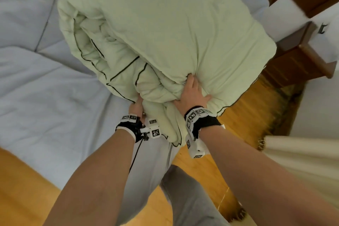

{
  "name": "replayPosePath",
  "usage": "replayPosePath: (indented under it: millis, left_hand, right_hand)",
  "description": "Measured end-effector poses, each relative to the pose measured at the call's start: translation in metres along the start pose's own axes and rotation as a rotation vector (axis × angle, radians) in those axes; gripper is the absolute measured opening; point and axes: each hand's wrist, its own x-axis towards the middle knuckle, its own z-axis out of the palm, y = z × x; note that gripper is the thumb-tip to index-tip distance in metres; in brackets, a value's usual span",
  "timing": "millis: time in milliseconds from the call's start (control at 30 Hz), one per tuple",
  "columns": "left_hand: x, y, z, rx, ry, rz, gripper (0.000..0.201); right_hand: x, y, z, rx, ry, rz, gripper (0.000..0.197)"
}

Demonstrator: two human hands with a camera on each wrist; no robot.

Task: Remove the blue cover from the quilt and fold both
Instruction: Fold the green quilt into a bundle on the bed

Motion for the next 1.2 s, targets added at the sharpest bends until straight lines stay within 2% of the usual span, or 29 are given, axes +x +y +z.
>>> replayPosePath:
  millis: [200,267,367,400,467,533,667,733,767,800,900,933,1067,1200]
  left_hand:
    - [-0.064,0.042,0.049,-0.189,-0.075,0.058,0.068]
    - [-0.091,0.065,0.072,-0.172,-0.091,0.105,0.079]
    - [-0.126,0.098,0.112,-0.140,-0.021,0.132,0.090]
    - [-0.136,0.109,0.126,-0.154,-0.022,0.141,0.088]
    - [-0.147,0.123,0.150,-0.174,-0.035,0.154,0.067]
    - [-0.156,0.134,0.169,-0.053,-0.046,0.181,0.045]
    - [-0.139,0.141,0.198,0.114,0.006,0.114,0.039]
    - [-0.127,0.140,0.207,0.198,0.026,0.080,0.020]
    - [-0.122,0.138,0.209,0.279,0.029,0.076,0.017]
    - [-0.116,0.135,0.209,0.355,0.037,0.084,0.017]
    - [-0.115,0.126,0.200,0.514,0.058,0.085,0.017]
    - [-0.116,0.122,0.195,0.526,0.060,0.091,0.017]
    - [-0.127,0.105,0.181,0.524,-0.005,0.053,0.016]
    - [-0.135,0.077,0.174,0.483,-0.123,-0.064,0.020]
  right_hand:
    - [0.031,0.031,-0.062,-0.086,0.120,0.016,0.085]
    - [0.050,0.048,-0.097,-0.050,0.105,0.042,0.079]
    - [0.076,0.073,-0.153,0.019,0.011,0.061,0.077]
    - [0.086,0.083,-0.169,0.043,-0.009,0.069,0.077]
    - [0.102,0.104,-0.197,0.088,-0.050,0.082,0.078]
    - [0.119,0.127,-0.213,0.137,-0.114,0.091,0.093]
    - [0.144,0.156,-0.213,0.260,-0.286,0.072,0.160]
    - [0.146,0.159,-0.203,0.178,-0.317,0.039,0.172]
    - [0.144,0.158,-0.201,0.120,-0.314,0.044,0.165]
    - [0.144,0.158,-0.199,0.059,-0.303,0.056,0.149]
    - [0.136,0.149,-0.196,-0.106,-0.231,0.038,0.087]
    - [0.132,0.146,-0.194,-0.099,-0.222,0.010,0.074]
    - [0.118,0.144,-0.187,0.113,-0.312,0.087,0.066]
    - [0.101,0.149,-0.161,0.095,-0.342,0.149,0.046]
